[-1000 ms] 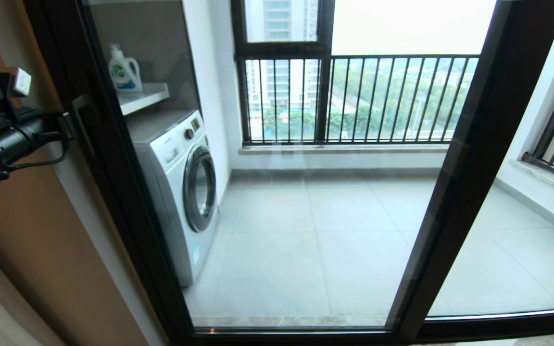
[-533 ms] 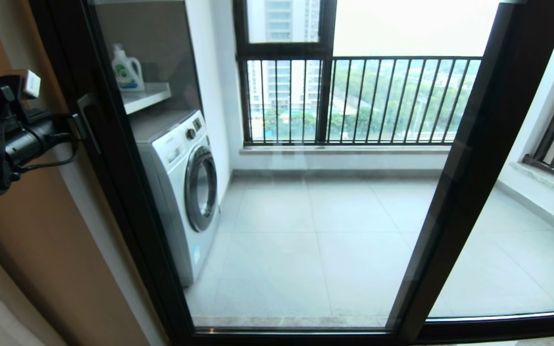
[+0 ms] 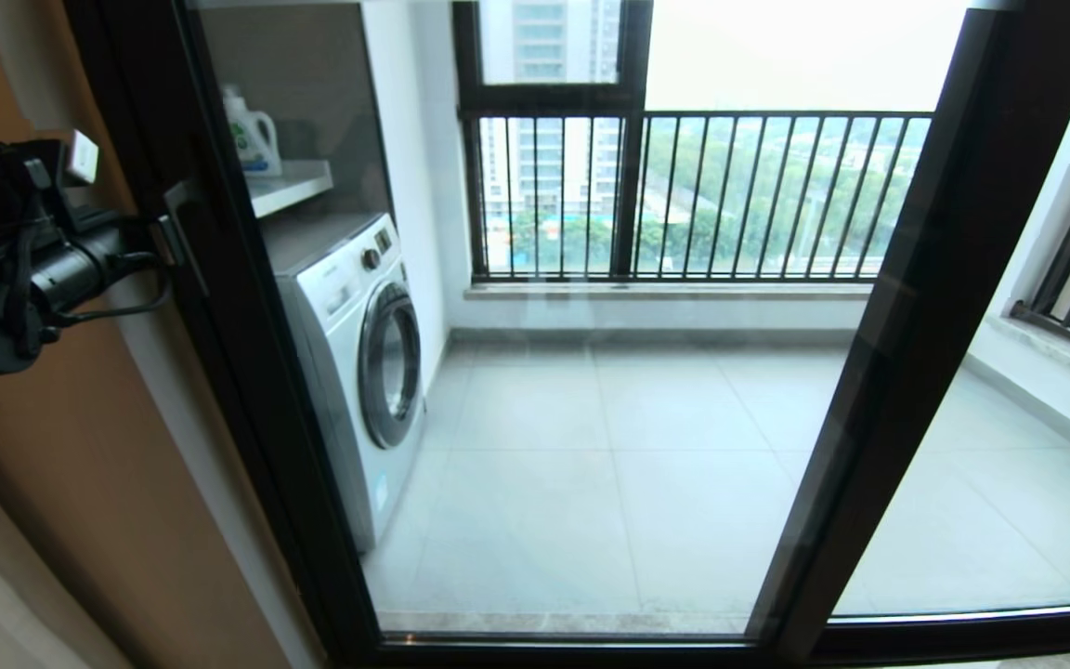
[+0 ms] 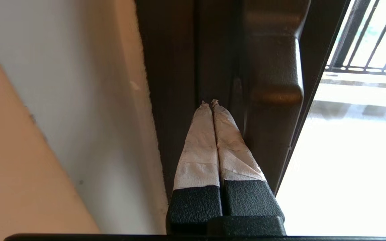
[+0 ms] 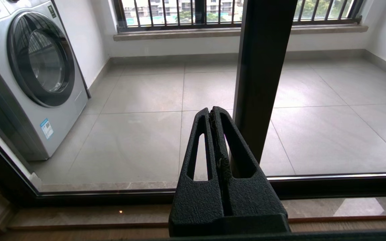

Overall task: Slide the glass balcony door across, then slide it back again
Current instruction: Open the slid door

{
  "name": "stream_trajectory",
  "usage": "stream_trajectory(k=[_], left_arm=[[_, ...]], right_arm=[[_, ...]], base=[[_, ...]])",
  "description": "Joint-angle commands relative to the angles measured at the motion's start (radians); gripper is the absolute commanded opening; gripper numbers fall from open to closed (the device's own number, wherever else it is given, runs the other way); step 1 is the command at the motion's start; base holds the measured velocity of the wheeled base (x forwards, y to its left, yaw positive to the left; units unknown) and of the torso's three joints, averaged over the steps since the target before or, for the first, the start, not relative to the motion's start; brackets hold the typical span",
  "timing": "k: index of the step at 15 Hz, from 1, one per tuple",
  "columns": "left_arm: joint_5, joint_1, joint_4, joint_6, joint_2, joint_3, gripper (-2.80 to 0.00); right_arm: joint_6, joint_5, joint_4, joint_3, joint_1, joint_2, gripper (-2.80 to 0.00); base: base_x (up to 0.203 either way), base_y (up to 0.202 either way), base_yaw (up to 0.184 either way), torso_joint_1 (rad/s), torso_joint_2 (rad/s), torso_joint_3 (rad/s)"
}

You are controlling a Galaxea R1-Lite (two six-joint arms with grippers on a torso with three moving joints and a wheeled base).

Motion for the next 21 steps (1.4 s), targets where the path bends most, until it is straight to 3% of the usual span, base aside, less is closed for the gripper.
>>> stream_trajectory(k=[1,5,8,14,21], left_arm=[[0.0,-0.064,-0.012,0.0,-0.006,-0.004,-2.8],[0.0,-0.092,-0.011,0.003,-0.03,-0.002,-2.8],[0.029,-0.16,-0.01,0.003,-0.037,-0.004,-2.8],[0.049,-0.265,-0.01,0.063,-0.002,-0.007,-2.8],[0.069,-0.373,0.005,0.093,0.1,-0.147,-2.8]], right_arm=[[0.0,0.001,0.0,0.008,0.0,0.001,-2.8],[0.0,0.001,0.0,0.008,0.0,0.001,-2.8],[0.0,0.001,0.0,0.008,0.0,0.001,-2.8],[0.0,0.001,0.0,0.008,0.0,0.001,-2.8],[0.0,0.001,0.0,0.008,0.0,0.001,-2.8]], base=[[0.0,0.0,0.0,0.0,0.0,0.0],[0.0,0.0,0.0,0.0,0.0,0.0],[0.0,0.0,0.0,0.0,0.0,0.0],[0.0,0.0,0.0,0.0,0.0,0.0],[0.0,0.0,0.0,0.0,0.0,0.0]])
